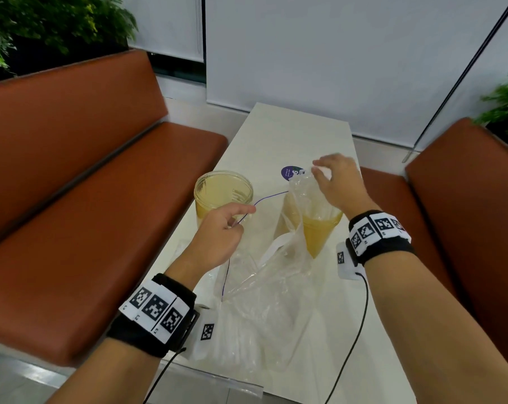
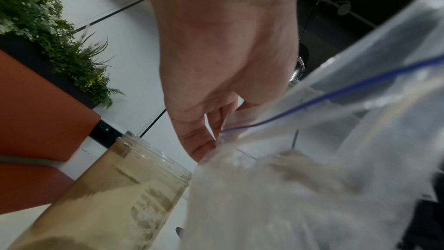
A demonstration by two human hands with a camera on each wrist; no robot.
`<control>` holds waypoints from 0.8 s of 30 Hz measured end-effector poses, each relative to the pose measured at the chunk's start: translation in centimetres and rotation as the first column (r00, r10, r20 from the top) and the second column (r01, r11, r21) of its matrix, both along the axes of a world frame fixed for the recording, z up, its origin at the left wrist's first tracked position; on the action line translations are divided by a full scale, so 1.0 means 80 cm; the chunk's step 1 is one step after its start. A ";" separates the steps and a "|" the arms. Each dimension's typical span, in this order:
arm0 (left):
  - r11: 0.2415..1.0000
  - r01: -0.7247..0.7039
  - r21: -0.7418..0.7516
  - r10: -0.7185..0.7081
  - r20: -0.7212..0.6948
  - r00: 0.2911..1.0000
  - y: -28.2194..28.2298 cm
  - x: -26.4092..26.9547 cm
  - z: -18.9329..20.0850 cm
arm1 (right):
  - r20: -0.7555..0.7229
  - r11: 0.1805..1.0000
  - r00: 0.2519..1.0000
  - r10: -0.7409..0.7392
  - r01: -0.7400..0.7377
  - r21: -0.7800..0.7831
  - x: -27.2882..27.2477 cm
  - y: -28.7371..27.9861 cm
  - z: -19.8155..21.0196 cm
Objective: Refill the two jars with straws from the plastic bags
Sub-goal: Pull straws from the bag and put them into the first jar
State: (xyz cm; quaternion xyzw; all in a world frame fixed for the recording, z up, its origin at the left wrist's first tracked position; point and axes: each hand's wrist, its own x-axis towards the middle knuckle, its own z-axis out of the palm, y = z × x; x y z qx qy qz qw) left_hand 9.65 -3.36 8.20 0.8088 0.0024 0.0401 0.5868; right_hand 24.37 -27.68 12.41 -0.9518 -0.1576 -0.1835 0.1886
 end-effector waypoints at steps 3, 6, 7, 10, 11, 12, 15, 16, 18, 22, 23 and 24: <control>1.000 0.001 0.014 -0.001 0.020 1.000 -0.001 -0.001 0.003 | 0.016 0.942 0.990 0.139 -0.137 0.307 -0.034 0.030 0.048; 0.999 -0.003 0.032 0.002 0.033 0.999 -0.003 0.000 0.004 | -0.460 0.928 0.807 0.370 -0.302 0.218 -0.080 0.072 0.079; 1.000 -0.005 0.027 0.003 0.040 0.999 -0.005 0.000 0.005 | -0.591 0.922 0.721 0.362 -0.372 0.111 -0.091 0.085 0.077; 1.000 -0.012 0.016 0.011 0.065 0.998 -0.008 0.002 0.009 | -0.769 0.819 0.622 0.145 -0.512 -0.260 -0.114 0.115 0.048; 1.000 -0.013 0.019 0.012 0.069 0.998 -0.008 0.002 0.009 | -0.785 0.775 0.614 0.082 -0.534 -0.337 -0.118 0.121 0.036; 1.000 -0.010 0.022 0.008 0.072 0.997 -0.009 0.002 0.009 | -0.798 0.748 0.601 0.047 -0.551 -0.371 -0.120 0.125 0.023; 1.000 0.013 0.020 -0.014 0.083 0.996 -0.007 0.000 0.008 | -0.848 0.764 0.523 0.089 -0.582 -0.279 -0.125 0.126 -0.004; 1.000 0.011 0.014 -0.013 0.082 0.997 -0.006 -0.001 0.007 | -0.857 0.784 0.500 0.124 -0.578 -0.224 -0.127 0.124 -0.010; 1.000 -0.004 0.004 0.004 0.076 0.997 -0.004 -0.004 0.008 | -0.871 0.833 0.456 0.183 -0.542 -0.109 -0.134 0.119 -0.018; 1.000 -0.016 -0.004 0.017 0.070 0.997 0.000 -0.011 0.008 | -0.885 0.912 0.356 0.301 -0.378 0.158 -0.144 0.110 -0.031; 1.000 -0.016 -0.012 0.017 0.068 0.998 0.002 -0.012 0.007 | -0.884 0.921 0.338 0.322 -0.330 0.208 -0.145 0.106 -0.032; 1.000 -0.018 -0.021 0.019 0.058 0.998 0.004 -0.012 0.006 | -0.881 0.919 0.315 0.353 -0.294 0.263 -0.146 0.102 -0.032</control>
